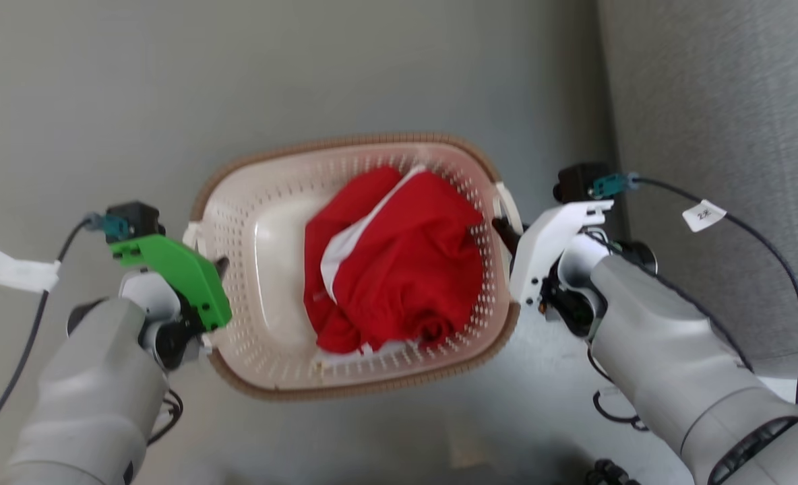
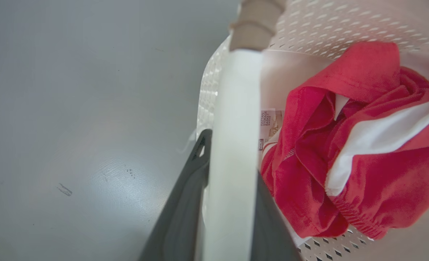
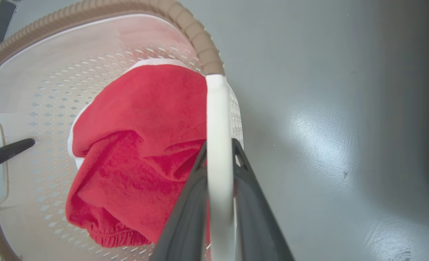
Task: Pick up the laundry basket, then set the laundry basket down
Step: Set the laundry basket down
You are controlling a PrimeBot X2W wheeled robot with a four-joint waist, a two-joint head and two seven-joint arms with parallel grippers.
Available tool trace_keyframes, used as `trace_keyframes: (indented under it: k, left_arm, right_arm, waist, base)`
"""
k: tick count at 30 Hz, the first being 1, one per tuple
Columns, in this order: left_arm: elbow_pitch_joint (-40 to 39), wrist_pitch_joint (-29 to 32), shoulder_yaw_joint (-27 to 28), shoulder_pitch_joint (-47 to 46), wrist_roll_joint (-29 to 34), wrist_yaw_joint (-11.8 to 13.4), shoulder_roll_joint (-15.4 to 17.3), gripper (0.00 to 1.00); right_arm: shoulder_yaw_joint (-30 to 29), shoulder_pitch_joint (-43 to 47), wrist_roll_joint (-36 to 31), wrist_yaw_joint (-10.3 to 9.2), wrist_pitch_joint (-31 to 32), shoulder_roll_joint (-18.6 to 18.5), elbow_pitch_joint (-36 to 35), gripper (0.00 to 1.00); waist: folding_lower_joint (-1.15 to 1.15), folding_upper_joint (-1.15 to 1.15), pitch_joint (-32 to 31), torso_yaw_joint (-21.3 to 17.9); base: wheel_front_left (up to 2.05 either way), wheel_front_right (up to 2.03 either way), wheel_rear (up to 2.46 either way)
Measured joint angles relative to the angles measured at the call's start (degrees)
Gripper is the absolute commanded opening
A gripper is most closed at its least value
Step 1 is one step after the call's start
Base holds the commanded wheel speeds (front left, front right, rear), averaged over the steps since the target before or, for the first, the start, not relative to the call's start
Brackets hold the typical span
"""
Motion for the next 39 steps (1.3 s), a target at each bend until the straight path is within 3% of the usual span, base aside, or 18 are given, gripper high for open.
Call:
trace_keyframes:
  k: [15, 21, 37, 38, 39]
  left_arm:
    - [-0.2, -6.4, -0.1, -9.0, 3.4, -0.1, 1.2, 0.0]
    - [0.0, -8.8, -0.5, -10.1, 3.9, -0.1, 1.2, 0.0]
    - [1.6, -12.0, -1.3, -10.9, 3.9, -0.1, -0.2, 0.0]
    - [1.6, -12.3, -1.3, -11.0, 3.9, -0.1, -0.3, 0.44]
    - [1.5, -12.3, -1.2, -11.0, 3.6, -0.1, -0.3, 1.0]
  right_arm:
    - [0.6, -8.0, -1.4, -2.08, -5.8, 0.0, -0.8, 0.0]
    - [0.7, -9.3, -1.8, -2.09, -7.5, -0.1, -0.4, 0.0]
    - [1.6, -10.4, -1.7, -1.76, -9.7, -0.1, 1.5, 0.0]
    - [1.7, -10.4, -1.7, -1.22, -10.3, -0.2, 1.3, 0.0]
    - [1.7, -10.5, -1.6, -0.91, -10.7, -0.4, 1.2, 0.4]
  waist:
    - [0.0, 0.0, 12.3, 0.7]
    - [0.0, 0.0, 16.6, 0.9]
    - [0.0, 0.0, 19.9, 1.8]
    - [0.0, 0.0, 19.9, 1.8]
    - [0.0, 0.0, 19.9, 1.9]
  base:
    - [0.0, 0.0, 0.0]
    - [0.0, 0.0, 0.0]
    - [0.0, 0.0, 0.0]
    - [0.0, 0.0, 0.0]
    - [0.0, 0.0, 0.0]
